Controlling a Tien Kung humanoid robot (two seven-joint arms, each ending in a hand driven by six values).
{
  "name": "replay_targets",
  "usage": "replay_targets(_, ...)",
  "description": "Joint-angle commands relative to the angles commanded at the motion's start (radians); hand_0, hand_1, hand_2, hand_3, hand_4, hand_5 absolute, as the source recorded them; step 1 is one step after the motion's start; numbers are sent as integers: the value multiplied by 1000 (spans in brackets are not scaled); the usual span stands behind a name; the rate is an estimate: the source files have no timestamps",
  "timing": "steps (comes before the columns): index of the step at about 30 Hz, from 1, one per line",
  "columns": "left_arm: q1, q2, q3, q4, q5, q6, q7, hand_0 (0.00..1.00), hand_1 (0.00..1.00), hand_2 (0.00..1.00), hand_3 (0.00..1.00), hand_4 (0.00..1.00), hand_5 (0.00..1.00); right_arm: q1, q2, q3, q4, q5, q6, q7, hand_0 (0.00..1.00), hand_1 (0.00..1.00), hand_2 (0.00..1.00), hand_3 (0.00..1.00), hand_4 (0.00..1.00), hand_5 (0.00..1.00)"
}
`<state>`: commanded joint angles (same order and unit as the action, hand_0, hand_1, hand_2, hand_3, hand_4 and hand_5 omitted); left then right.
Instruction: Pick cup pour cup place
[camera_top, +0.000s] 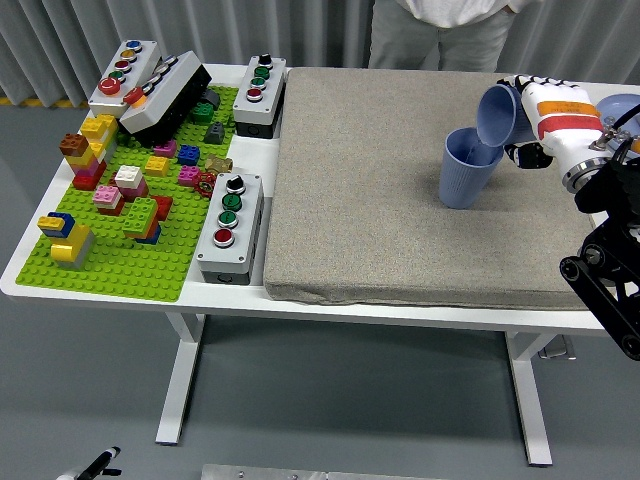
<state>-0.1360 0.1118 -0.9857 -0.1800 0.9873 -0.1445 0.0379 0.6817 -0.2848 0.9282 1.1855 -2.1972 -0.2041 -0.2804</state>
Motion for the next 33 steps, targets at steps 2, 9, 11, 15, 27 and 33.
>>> replay_targets(2, 0, 0, 0, 0, 0, 0, 0, 865, 816, 886, 785, 647, 994, 3, -3, -1, 2, -1, 3, -2, 771, 643, 513, 598, 701, 2)
replay_targets(9, -1, 0, -1, 0, 1, 0, 0, 864, 816, 886, 785, 650, 993, 9, -6, -4, 8, -4, 7, -8, 772, 643, 513, 597, 699, 2)
replay_targets(11, -1, 0, -2, 0, 1, 0, 0, 864, 816, 886, 785, 650, 993, 9, -6, -3, 9, -6, 8, -10, 772, 643, 513, 597, 699, 2)
replay_targets(15, -3, 0, -3, 0, 2, 0, 0, 864, 816, 886, 785, 651, 994, 10, -8, -6, 13, -11, 7, -14, 772, 644, 513, 597, 699, 2)
replay_targets(27, -3, 0, -7, 0, 4, 0, 0, 866, 816, 886, 784, 651, 996, 16, -13, -14, 17, -26, 13, -26, 774, 644, 516, 593, 697, 2)
replay_targets(33, -5, 0, -8, 0, 6, 0, 0, 866, 816, 886, 784, 653, 997, 17, -16, -17, 20, -28, 14, -29, 773, 647, 517, 593, 694, 2)
